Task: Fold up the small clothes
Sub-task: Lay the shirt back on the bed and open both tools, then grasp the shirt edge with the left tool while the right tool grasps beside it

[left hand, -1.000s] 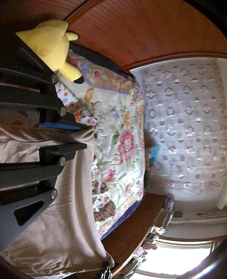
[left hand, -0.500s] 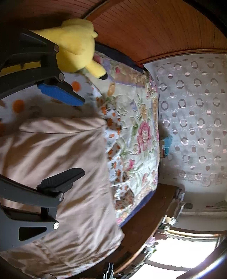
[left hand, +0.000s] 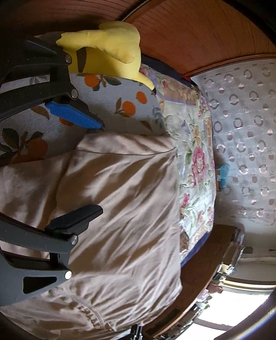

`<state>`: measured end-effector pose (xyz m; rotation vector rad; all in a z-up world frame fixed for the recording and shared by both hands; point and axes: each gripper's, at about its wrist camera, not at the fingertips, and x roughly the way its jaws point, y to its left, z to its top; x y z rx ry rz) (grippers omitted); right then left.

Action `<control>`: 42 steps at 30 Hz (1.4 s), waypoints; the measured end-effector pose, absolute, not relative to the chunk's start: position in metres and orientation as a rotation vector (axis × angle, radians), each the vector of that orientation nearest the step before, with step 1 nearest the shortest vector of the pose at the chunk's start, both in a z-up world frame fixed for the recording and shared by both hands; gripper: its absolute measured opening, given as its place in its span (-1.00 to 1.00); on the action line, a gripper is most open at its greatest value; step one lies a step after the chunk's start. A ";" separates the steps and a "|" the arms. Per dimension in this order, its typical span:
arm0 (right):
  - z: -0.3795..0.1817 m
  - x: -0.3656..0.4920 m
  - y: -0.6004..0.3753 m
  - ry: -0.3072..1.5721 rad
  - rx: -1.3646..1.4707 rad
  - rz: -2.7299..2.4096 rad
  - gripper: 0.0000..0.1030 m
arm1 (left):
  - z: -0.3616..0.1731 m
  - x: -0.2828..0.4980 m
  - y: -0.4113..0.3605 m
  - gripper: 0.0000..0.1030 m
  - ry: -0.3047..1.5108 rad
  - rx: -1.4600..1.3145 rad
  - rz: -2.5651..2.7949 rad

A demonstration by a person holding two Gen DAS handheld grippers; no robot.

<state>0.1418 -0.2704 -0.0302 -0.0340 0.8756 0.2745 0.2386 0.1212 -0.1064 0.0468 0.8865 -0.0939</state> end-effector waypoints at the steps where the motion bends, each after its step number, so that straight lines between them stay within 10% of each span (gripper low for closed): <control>1: -0.033 0.146 -0.270 0.875 -0.037 0.274 -0.13 | -0.109 0.240 0.120 0.45 0.898 0.053 -0.096; 21: -0.054 0.153 -0.253 0.807 -0.141 0.249 0.03 | -0.112 0.242 0.122 0.58 0.895 0.025 -0.093; 28: -0.054 0.153 -0.253 0.804 -0.145 0.249 0.03 | -0.102 0.241 0.142 -0.69 0.850 -0.060 -0.120; 42: -0.052 0.157 -0.253 0.824 -0.153 0.237 0.03 | -0.089 0.246 0.126 -0.93 0.809 -0.045 -0.165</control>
